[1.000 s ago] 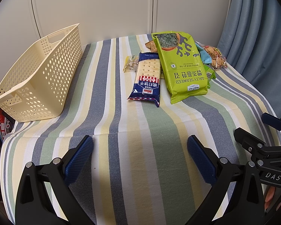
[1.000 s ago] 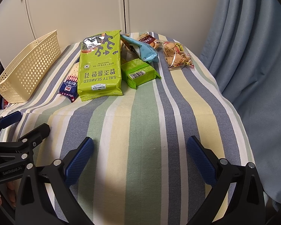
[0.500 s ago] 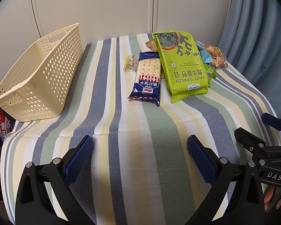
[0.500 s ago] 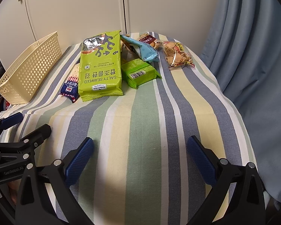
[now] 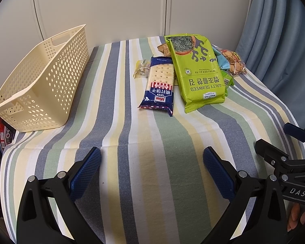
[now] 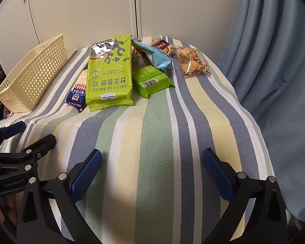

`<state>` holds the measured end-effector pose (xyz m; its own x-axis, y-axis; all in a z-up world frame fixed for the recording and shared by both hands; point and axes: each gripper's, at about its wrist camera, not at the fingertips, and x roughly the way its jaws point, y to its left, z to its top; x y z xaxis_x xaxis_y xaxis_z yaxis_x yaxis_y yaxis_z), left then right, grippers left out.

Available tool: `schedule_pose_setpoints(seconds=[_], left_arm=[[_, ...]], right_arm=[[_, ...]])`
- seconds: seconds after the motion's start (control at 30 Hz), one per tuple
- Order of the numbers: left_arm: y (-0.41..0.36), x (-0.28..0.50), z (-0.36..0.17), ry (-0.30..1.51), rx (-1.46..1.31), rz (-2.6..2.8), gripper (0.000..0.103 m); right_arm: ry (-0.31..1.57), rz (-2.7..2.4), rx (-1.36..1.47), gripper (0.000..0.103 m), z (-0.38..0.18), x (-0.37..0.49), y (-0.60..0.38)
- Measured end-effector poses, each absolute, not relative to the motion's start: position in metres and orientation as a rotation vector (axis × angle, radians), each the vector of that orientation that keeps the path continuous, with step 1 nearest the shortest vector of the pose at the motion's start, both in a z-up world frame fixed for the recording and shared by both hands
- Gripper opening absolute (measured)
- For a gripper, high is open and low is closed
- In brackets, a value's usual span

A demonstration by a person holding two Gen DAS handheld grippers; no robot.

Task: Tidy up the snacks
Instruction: 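Reach the left tool to the green seaweed bag and grasp it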

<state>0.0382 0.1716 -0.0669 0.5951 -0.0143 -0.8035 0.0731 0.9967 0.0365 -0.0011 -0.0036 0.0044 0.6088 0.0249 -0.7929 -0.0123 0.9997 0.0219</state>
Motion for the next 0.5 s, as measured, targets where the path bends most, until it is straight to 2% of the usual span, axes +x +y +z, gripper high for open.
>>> schedule_pose_setpoints(seconds=[0.27, 0.5], left_arm=[[0.173, 0.048, -0.061, 0.926, 0.015, -0.083, 0.101], [0.165, 0.095, -0.037, 0.877, -0.030, -0.118, 0.101]], right_arm=[[0.880, 0.017, 0.056, 0.098, 0.016, 0.003, -0.013], [0.826, -0.038, 0.083, 0.098, 0.033, 0.023, -0.036]])
